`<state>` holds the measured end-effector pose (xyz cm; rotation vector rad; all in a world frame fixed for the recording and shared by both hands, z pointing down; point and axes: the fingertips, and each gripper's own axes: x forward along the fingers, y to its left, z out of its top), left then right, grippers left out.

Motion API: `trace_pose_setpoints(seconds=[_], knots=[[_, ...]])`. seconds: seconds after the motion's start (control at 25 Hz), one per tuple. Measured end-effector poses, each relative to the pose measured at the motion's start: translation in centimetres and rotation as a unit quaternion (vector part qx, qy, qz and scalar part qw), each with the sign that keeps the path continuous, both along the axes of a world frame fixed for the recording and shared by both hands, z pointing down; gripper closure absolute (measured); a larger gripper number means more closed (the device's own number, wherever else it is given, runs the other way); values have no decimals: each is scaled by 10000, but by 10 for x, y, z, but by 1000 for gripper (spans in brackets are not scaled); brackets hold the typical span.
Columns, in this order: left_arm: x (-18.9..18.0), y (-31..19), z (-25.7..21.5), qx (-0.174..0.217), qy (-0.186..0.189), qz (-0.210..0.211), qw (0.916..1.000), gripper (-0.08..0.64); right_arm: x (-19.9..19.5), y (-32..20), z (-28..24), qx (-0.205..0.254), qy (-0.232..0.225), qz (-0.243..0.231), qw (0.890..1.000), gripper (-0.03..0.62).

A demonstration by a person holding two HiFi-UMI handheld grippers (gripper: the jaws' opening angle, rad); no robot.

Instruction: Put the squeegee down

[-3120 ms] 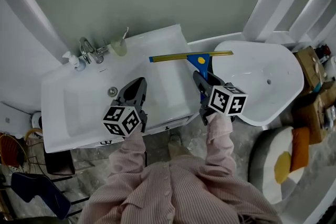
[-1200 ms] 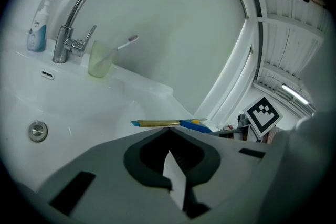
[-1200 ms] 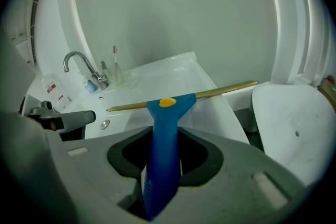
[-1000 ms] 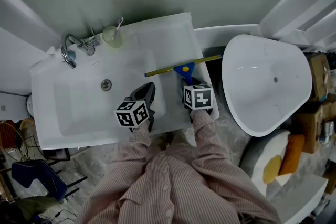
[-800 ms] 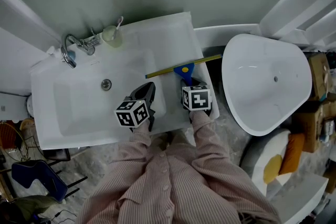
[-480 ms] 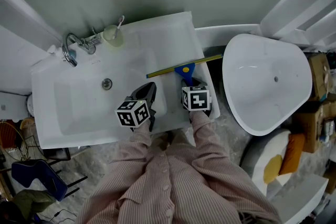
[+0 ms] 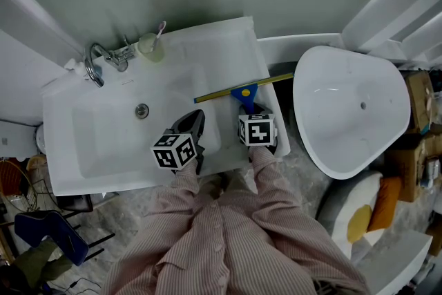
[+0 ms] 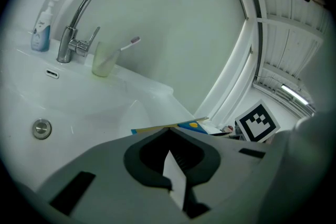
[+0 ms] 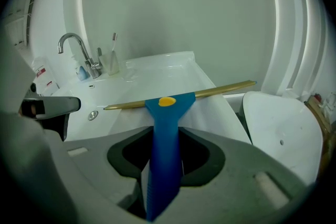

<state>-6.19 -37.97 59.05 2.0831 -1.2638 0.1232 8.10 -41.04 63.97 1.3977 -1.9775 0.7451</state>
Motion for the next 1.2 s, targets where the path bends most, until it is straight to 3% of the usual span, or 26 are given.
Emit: trace_pose_setpoints(seconds=[0.6, 1.08, 1.2], knots=[[-4, -6, -49, 647, 89, 81, 9978, 558, 3, 2, -44, 716, -50, -147, 9973, 437], [15, 0, -102, 1290, 6, 441, 9907, 558, -4, -5, -114, 1503, -862, -743, 9821, 465], [12, 3, -119, 1501, -73, 431, 9877, 558, -5, -9, -132, 1669, -995, -906, 9767, 506]])
